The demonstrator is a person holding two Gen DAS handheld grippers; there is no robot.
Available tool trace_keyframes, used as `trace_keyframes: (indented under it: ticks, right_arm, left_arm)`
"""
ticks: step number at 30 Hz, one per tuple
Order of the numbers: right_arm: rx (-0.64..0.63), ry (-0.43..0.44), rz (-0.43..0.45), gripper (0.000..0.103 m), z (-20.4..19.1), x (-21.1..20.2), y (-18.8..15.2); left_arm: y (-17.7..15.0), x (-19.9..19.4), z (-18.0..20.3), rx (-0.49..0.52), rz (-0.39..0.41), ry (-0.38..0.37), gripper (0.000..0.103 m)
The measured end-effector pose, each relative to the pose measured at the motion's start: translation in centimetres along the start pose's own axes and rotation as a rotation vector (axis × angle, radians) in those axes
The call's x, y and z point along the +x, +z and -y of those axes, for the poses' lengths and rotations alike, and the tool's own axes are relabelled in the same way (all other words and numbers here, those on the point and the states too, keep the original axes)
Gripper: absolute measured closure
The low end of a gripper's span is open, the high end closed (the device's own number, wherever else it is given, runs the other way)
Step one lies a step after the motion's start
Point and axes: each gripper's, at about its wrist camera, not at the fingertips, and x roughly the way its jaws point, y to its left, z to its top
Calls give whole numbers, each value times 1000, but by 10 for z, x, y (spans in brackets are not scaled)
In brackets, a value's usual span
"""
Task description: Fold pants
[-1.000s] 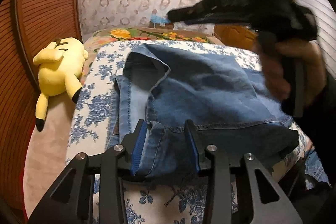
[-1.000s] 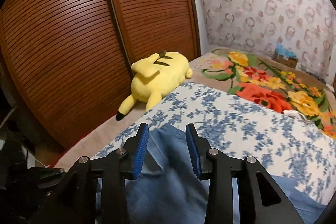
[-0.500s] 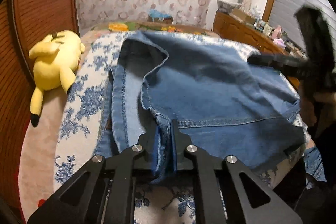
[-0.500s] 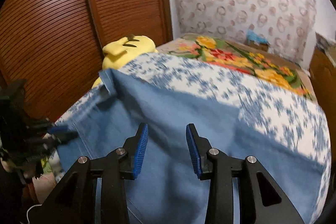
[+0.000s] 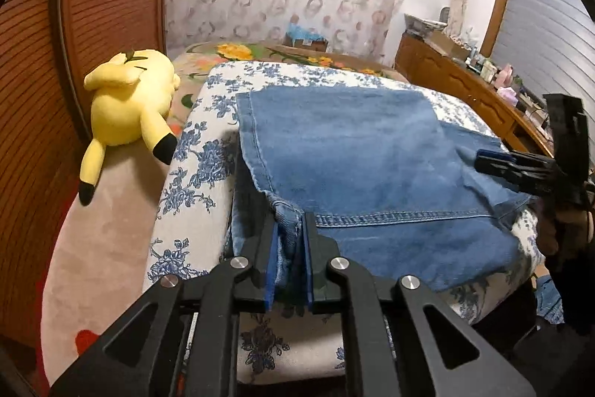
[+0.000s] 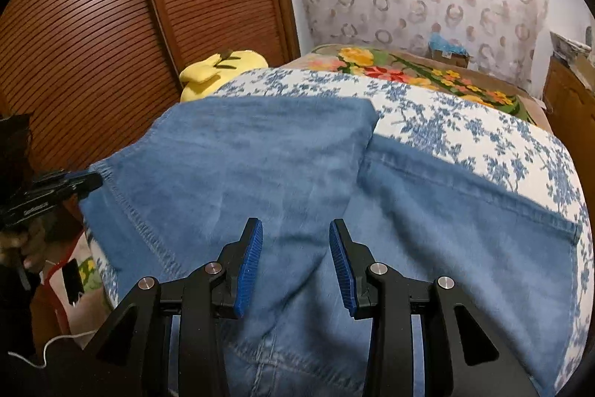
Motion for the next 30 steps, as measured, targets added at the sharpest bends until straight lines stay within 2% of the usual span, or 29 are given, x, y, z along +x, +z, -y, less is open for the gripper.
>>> trace_keyframes:
  ticks: [2,7,8,10,12,15,21,26,30]
  right_arm:
    - [-2,0,-8,64,-2,-2,-7]
    - [6,-16,-20,64,-4,-3,-17]
    - [8,-20,-22,64,-5,-3,-19]
    - [18,-21,-26,64,-6,-4,-21]
    - [25,-26,-26,64,-5,-5,-25]
    - [24,-40,-22,64,-7,-5,-29]
    - [13,-69,-33,63,-8,1,-37]
    - [7,-102,-33,52,-7,5,-42]
    - [15,-103,-23,48,-4,4,-47]
  left_arm:
    - [1,3,1,-3,-6,7,87]
    - [3,4,4,1,1,19,67]
    - [5,3,5,1,6,20,57]
    - [7,2,6,-2,17,11,45]
    - [10,1,8,-4,29,7,29]
    - [14,0,16,13,47,-2,25]
    - [22,6,38,52,57,6,25]
    - [27,14,55,86,46,-1,25]
    - [28,22,68,105,34,-9,25]
